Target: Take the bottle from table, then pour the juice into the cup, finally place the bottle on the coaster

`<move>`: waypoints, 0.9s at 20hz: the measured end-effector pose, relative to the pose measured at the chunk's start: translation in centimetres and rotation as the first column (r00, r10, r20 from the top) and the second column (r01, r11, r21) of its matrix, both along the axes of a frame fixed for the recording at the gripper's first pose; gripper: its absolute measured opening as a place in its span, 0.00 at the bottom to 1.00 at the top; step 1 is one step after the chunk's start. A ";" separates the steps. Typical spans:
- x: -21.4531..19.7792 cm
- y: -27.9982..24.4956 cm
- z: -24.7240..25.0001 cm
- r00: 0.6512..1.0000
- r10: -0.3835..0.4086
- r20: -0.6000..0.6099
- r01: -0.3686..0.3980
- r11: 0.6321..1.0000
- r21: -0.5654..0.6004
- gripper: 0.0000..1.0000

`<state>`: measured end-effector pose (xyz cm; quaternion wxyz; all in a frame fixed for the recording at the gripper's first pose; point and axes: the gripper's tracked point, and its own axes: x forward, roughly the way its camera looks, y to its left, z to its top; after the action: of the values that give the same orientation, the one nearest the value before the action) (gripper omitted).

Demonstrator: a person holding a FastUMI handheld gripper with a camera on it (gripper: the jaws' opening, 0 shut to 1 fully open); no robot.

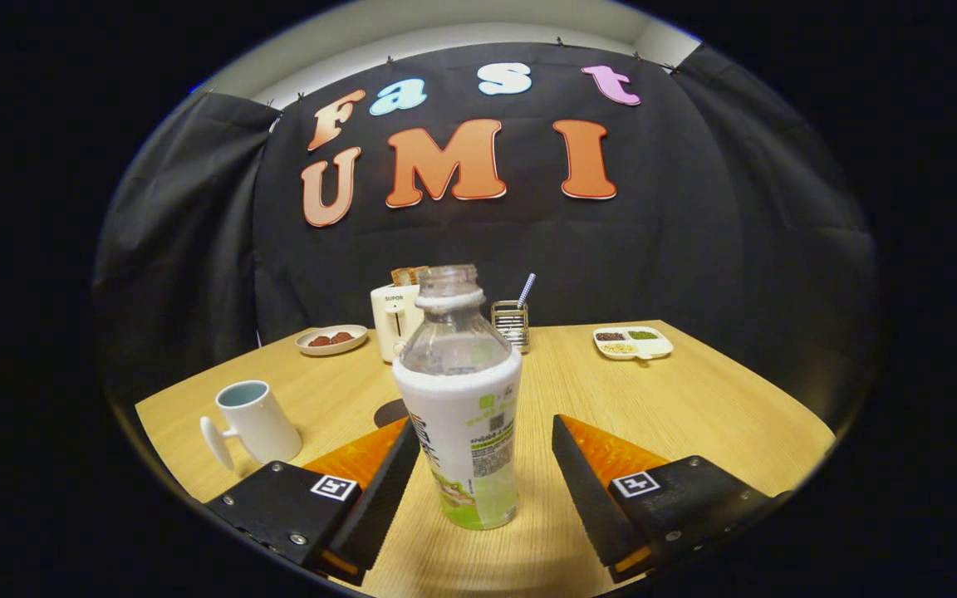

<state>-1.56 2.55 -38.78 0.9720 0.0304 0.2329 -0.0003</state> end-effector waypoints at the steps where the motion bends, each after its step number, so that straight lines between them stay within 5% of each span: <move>1: 0.1 0.1 -0.2 1.000 -0.003 0.003 0.003 1.000 0.007 0.95; 10: 0.5 1.4 -1.3 1.000 -0.023 -0.007 0.023 1.000 -0.012 0.64; 18: 1.5 3.3 -0.2 0.998 0.059 -0.031 -0.063 0.987 -0.146 0.61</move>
<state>-0.03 5.82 -38.99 0.9680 -0.0483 0.2462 0.0120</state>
